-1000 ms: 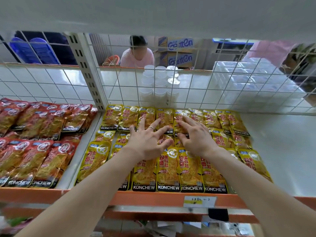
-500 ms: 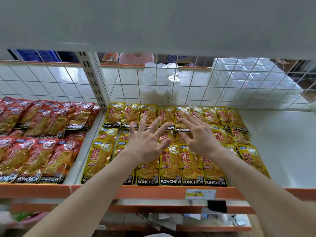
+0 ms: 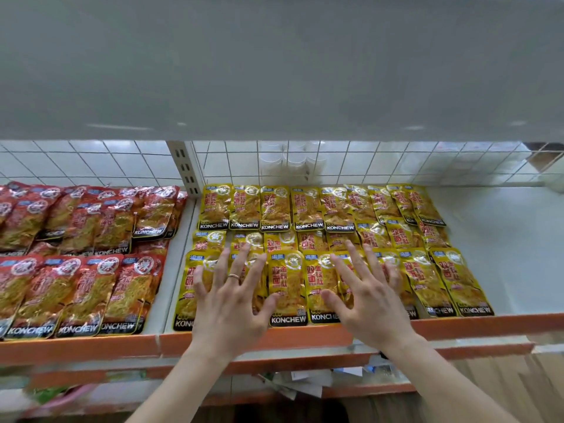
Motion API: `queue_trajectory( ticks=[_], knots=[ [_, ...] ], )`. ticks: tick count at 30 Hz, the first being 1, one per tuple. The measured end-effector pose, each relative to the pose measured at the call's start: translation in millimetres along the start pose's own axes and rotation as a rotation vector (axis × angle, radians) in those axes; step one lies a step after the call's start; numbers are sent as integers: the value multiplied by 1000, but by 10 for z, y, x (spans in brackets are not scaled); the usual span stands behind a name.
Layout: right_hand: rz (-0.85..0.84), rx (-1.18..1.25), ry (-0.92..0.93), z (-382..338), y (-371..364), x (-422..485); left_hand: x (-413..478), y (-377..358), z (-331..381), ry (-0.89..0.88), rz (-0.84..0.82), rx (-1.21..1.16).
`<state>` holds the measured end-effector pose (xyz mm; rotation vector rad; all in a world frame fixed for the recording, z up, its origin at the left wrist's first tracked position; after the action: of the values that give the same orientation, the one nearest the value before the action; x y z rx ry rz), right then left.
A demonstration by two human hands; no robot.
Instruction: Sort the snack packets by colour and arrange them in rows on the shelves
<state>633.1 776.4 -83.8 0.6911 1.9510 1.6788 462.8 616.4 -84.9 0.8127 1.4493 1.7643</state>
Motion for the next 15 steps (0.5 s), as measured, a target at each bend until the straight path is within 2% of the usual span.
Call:
queue_trajectory(
  ticks=[15],
  knots=[
    [81,-4,3,2,27,-21,-3,7,19,-14,72,-31]
  ],
)
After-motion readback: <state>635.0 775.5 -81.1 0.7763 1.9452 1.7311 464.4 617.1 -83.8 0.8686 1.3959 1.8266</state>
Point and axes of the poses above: each hand's wrist, its own x-axis towards the middle knuckle, its own y-axis out of the back of the hand, z = x × y, the point moved 7 cm from there along x, towards the middle knuckle, and after that the axes turned 4 degrees about -x, right-handed, at the moved point
